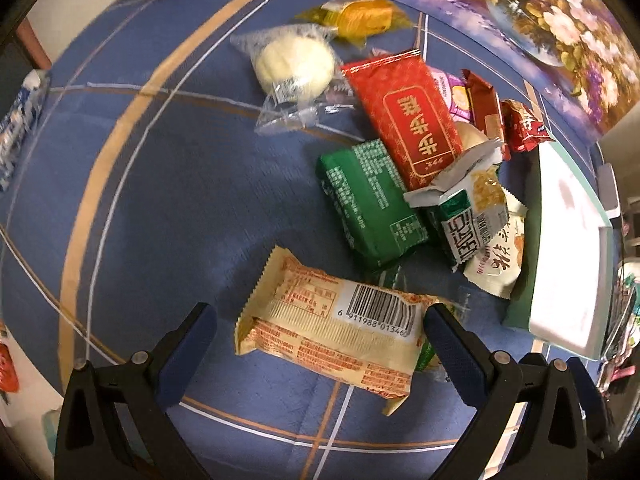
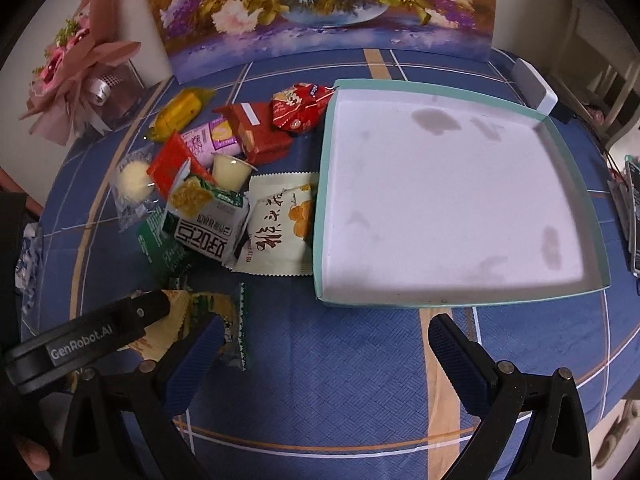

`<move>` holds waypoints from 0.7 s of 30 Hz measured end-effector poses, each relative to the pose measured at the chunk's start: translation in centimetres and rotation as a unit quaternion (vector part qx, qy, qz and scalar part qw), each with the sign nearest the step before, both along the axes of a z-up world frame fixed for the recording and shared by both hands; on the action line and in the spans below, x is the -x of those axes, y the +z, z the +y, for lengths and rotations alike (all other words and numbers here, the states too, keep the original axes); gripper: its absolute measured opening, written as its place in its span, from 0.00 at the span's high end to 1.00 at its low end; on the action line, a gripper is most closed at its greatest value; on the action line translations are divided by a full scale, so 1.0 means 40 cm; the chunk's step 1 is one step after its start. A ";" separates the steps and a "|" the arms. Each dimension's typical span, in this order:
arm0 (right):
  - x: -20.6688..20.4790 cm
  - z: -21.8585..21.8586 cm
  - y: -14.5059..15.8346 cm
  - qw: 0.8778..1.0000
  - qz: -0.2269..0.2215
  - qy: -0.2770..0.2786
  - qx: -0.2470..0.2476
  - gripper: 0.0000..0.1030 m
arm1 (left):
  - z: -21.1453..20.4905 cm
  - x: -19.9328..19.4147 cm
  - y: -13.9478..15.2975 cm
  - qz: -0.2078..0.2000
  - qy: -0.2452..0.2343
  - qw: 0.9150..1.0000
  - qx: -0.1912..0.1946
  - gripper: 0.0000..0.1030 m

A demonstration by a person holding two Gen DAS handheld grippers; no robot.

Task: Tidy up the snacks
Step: 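Grasp the cream bread roll with the left gripper while the right grasps the green-wrapped cookie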

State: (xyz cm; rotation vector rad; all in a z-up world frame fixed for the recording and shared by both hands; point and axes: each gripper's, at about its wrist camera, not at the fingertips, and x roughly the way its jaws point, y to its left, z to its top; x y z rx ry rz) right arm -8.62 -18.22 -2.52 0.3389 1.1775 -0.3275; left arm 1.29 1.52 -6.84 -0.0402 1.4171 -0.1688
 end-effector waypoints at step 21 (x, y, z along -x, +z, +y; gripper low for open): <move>-0.061 0.072 -0.064 0.997 0.023 0.033 -0.072 0.00 | 0.270 0.013 -0.070 0.018 0.121 0.991 0.047 0.00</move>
